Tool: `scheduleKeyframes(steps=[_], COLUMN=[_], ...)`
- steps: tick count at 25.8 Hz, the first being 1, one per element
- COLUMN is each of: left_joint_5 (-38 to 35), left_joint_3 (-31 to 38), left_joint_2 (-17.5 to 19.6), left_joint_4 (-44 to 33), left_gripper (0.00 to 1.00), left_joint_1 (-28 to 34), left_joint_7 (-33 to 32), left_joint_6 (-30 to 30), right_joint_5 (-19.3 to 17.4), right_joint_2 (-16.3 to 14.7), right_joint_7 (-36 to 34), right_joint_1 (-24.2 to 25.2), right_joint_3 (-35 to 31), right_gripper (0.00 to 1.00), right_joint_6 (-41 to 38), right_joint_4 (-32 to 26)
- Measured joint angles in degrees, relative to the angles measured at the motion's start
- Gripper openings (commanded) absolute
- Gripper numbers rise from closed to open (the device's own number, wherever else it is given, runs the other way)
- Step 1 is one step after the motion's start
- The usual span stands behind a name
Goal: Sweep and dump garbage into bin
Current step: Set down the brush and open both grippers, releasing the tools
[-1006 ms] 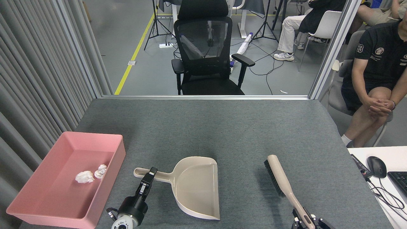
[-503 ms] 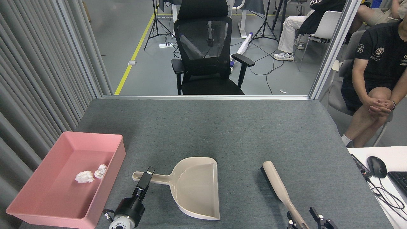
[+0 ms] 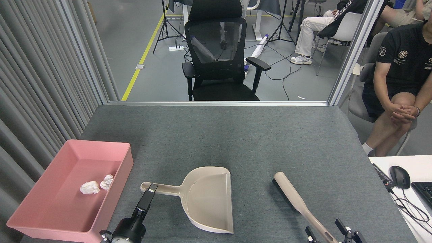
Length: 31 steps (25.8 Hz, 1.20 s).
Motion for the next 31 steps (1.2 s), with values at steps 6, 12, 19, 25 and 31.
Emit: scheduleKeyframes(steps=[6,12,19,25,31], left_joint_5=[0.06,0.30,0.59,-7.10,-30.10], left_joint_3=[0.02,0.06,0.11,0.18,0.18], left_joint_2=[0.10,0.44,1.76,2.63,3.32], left_joint_4=[-5.24,-12.48,-21.89,-25.49,-23.88], left_gripper=[0.99,0.99,0.88,0.91,0.99], left_joint_1=[4.20,9.51,14.91,13.93,5.97], left_joint_7=[-0.39,-0.86,-1.57,-0.70,-0.54], left_joint_6=[0.46,0.41,-5.21,-9.71,-8.70], right_joint_5=[-3.63,-6.88,-16.52,-18.68,-11.94], right_joint_2=[-0.51,-0.88,-0.97,-1.04,0.16], right_joint_7=[-0.18,-0.37,0.15,5.41,7.95], right_joint_1=[0.34,0.41,0.17,-4.41,-10.64], right_joint_3=[-1.63,-3.17,-4.92,-4.93,-1.86], right_gripper=[0.97,0.97,0.97,0.97,0.97], right_joint_6=[-1.22,-2.97,-3.64,1.01,6.82], right_joint_4=[-0.02,-0.36,-6.79,-8.49,-7.84])
